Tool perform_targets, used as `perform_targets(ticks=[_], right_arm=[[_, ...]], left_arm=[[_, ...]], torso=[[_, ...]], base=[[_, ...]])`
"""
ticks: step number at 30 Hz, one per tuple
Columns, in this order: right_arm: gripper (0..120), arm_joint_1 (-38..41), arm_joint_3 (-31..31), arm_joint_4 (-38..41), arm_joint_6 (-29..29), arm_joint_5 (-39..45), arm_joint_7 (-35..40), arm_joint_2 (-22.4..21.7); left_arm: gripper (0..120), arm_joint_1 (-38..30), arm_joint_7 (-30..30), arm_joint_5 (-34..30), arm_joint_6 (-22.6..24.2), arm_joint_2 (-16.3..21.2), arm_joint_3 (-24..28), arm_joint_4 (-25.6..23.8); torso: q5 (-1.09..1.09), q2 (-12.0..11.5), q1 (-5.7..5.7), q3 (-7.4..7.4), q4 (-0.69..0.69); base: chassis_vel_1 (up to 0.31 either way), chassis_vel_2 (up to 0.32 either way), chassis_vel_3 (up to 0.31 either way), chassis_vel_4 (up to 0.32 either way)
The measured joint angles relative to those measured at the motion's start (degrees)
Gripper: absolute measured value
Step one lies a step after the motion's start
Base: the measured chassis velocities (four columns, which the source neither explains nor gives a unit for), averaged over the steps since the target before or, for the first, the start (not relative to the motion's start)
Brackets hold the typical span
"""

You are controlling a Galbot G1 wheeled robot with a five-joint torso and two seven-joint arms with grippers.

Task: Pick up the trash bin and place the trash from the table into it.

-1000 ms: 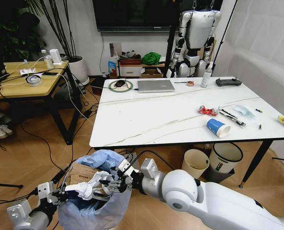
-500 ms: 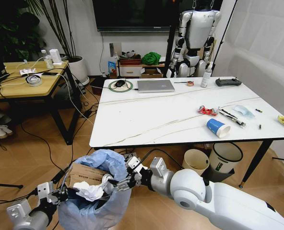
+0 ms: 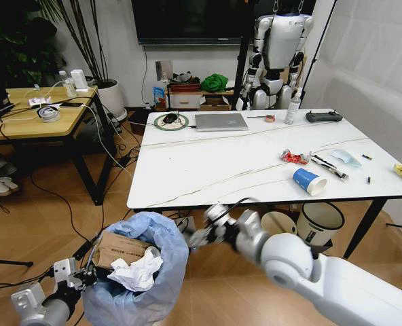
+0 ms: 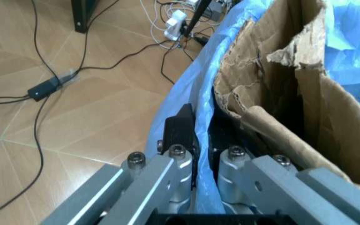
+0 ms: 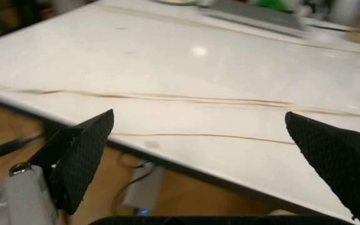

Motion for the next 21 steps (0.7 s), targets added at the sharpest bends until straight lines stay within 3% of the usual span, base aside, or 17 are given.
perform_targets(ticks=[1,2,3,6,9,18,21], right_arm=[[100,-2.64,3.65,-0.99,1.76,-0.66,0.8,0.1],[100,-8.02,11.64,-3.4,6.75,-2.46,-3.4,0.84],[100,-8.02,11.64,-3.4,6.75,-2.46,-3.4,0.84],[100,-16.68,23.3,-7.95,19.04,-4.88,-11.09,3.26],[100,-22.2,32.06,-9.89,22.7,-5.66,-14.19,5.34],[100,-31.71,44.56,-11.79,29.02,-5.81,-22.38,12.02],[100,-33.64,47.63,-12.09,31.0,-7.87,-25.03,17.13]], left_arm=[[0,-0.2,0.29,0.09,-0.17,0.06,0.08,0.39],[0,-0.55,0.73,0.32,-0.49,0.29,0.19,1.11],[0,-0.55,0.73,0.32,-0.49,0.29,0.19,1.11],[0,-0.86,1.7,0.95,-1.01,1.2,0.79,2.23],[0,-1.4,2.29,1.68,-1.47,1.64,1.28,3.37],[0,-2.07,4.16,2.36,-2.65,1.88,1.26,4.87],[0,-1.94,4.77,2.47,-3.25,1.73,0.9,5.52]], torso=[[0.01,0.0,0.0,0.0,-0.01],[0.01,0.0,0.0,0.0,-0.02],[0.01,0.0,0.0,0.0,-0.02],[0.04,0.0,0.0,0.0,-0.03],[0.0,0.0,0.0,-0.01,-0.01],[0.02,0.0,0.0,-0.01,-0.02],[-0.01,0.0,0.0,0.0,0.0]], base=[[0.0,0.0,0.0,0.0],[0.0,0.0,0.0,0.0],[0.0,0.0,0.0,0.0],[0.0,0.0,0.0,0.0],[0.0,0.0,0.0,0.0],[0.0,0.0,0.0,0.0],[0.0,0.0,0.0,0.0]])
